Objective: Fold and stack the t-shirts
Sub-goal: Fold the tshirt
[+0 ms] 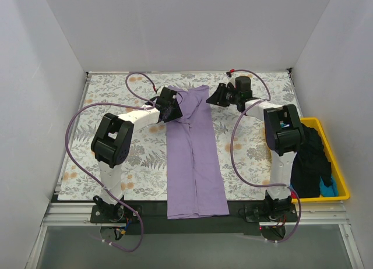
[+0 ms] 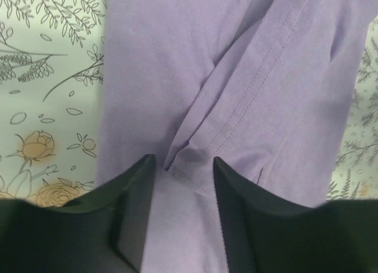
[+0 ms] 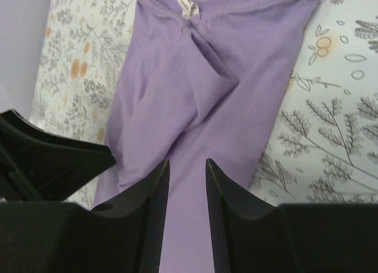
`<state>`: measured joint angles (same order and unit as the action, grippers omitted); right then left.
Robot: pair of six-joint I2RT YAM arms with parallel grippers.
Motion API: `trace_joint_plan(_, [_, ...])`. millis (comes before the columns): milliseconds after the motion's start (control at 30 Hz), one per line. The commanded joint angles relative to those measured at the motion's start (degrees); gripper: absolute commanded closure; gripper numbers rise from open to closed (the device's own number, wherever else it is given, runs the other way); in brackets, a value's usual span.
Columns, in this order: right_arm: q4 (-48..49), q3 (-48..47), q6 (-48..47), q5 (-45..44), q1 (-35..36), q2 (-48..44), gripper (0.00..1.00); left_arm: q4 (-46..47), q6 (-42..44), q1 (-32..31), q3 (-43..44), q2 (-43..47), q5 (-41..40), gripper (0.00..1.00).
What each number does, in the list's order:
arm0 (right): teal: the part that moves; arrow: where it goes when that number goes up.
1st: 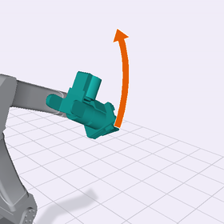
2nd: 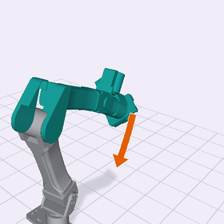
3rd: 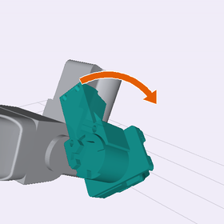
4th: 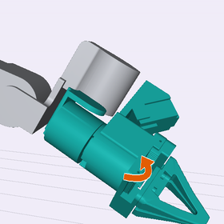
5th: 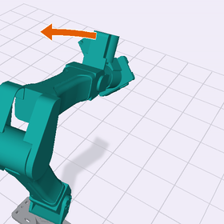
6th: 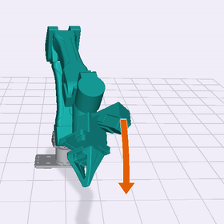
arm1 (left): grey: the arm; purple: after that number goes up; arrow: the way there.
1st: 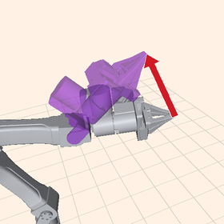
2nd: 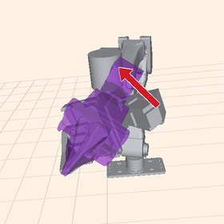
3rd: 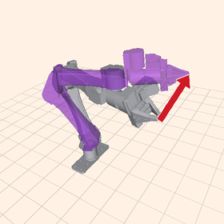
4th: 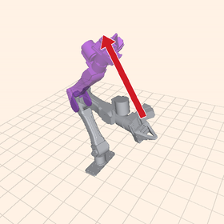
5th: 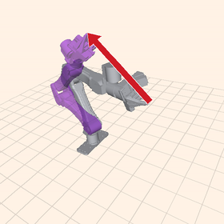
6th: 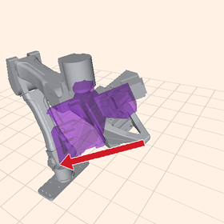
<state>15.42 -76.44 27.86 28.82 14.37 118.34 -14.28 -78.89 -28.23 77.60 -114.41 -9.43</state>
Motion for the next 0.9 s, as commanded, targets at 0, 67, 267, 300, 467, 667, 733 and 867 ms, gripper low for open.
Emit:
trace_joint_plan(0, [9.53, -4.76, 8.24, 3.52, 0.48, 2.67, 0.62, 1.27, 3.47, 0.19, 1.32, 5.77, -1.29, 0.55])
trace_joint_plan(67, [12.79, -6.34, 10.45, 4.66, 0.66, 5.31, 0.62, 1.19, 5.06, 0.02, 2.81, 6.39, -1.90, 0.53])
trace_joint_plan(267, [16.83, -14.42, 14.94, 6.33, 1.98, 11.99, 0.63, 1.71, 11.91, -2.00, 6.94, 6.05, -1.83, 0.57])
trace_joint_plan(300, [17.36, -15.57, 15.47, 7.12, 2.41, 13.82, 0.63, 1.89, 12.44, -2.18, 7.30, 4.65, -0.77, 0.59])
trace_joint_plan(467, [21.74, -21.46, 20.99, 8.36, 3.12, 20.16, 0.63, 2.59, 13.33, -3.06, 7.13, -0.45, 6.09, 0.66])
trace_joint_plan(667, [21.93, -22.09, 22.76, 5.38, 2.33, 25.09, 0.63, 2.33, 11.40, -3.06, 3.70, -3.36, 8.46, 0.68])
trace_joint_plan(733, [21.93, -20.59, 23.30, 4.58, 1.28, 25.88, 0.63, 2.24, 11.04, -3.06, 2.38, -3.71, 8.20, 0.68])
trace_joint_plan(867, [21.85, -18.31, 23.56, 3.53, -0.66, 25.97, 0.63, 1.45, 11.22, -2.97, 2.64, -5.38, 7.59, 0.68])
